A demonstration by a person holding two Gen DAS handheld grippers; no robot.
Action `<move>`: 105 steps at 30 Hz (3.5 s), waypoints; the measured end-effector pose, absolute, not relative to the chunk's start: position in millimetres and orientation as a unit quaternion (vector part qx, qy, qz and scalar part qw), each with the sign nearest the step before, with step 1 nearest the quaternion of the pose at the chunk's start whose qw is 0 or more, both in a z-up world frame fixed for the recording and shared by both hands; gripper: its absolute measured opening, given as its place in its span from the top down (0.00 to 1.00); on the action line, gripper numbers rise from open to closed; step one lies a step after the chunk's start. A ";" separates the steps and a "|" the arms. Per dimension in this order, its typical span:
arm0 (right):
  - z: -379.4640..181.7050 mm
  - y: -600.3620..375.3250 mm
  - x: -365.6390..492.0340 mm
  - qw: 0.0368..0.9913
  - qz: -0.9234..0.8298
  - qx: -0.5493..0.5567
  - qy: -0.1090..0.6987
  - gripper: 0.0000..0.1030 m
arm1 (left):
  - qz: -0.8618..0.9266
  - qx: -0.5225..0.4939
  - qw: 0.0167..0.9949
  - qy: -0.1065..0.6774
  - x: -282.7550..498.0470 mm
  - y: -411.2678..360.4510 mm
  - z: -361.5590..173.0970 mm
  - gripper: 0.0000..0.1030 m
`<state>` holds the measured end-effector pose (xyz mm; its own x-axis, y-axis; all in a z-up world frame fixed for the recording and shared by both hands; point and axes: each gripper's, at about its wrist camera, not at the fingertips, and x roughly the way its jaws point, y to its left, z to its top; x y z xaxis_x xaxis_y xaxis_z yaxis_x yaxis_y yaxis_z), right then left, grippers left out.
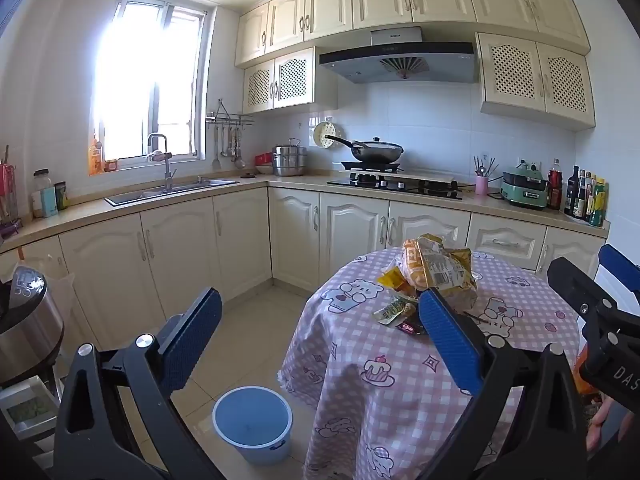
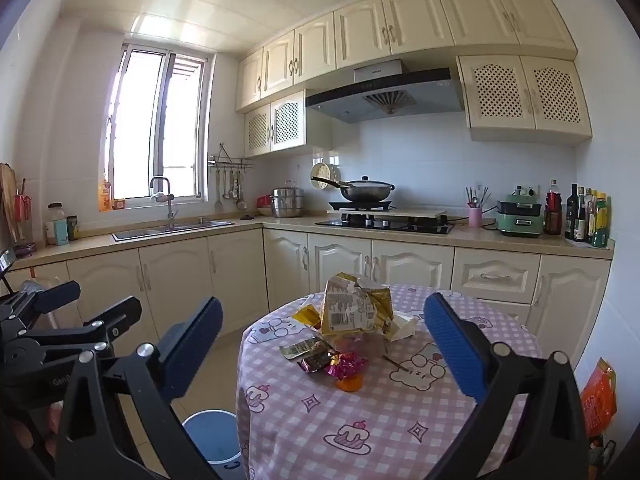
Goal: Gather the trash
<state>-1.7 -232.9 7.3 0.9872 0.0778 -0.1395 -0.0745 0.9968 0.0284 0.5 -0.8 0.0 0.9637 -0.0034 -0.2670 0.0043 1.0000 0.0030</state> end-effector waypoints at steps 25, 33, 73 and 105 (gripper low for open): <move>-1.9 -233.6 6.2 0.996 0.037 0.015 0.081 0.04 | 0.001 -0.003 0.991 0.135 1.6 0.4 -7.1 0.07; -3.6 -234.2 6.6 0.996 0.037 0.017 0.083 0.04 | 0.001 -0.003 0.991 0.137 3.6 -0.7 -10.6 0.07; 6.1 -236.6 34.1 0.992 0.040 0.023 0.113 0.04 | 0.009 -0.004 0.989 0.148 24.7 0.5 5.1 0.07; -52.4 -305.0 169.2 0.970 -0.029 0.085 0.224 0.04 | -0.076 -0.004 0.955 0.288 178.3 -46.6 -46.5 0.07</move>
<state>169.2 -305.0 -52.4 0.8982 -0.0179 -0.4392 0.0943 0.9837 0.1528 178.3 -46.6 -46.5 0.8228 -0.1483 -0.5487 0.1434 0.9883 -0.0522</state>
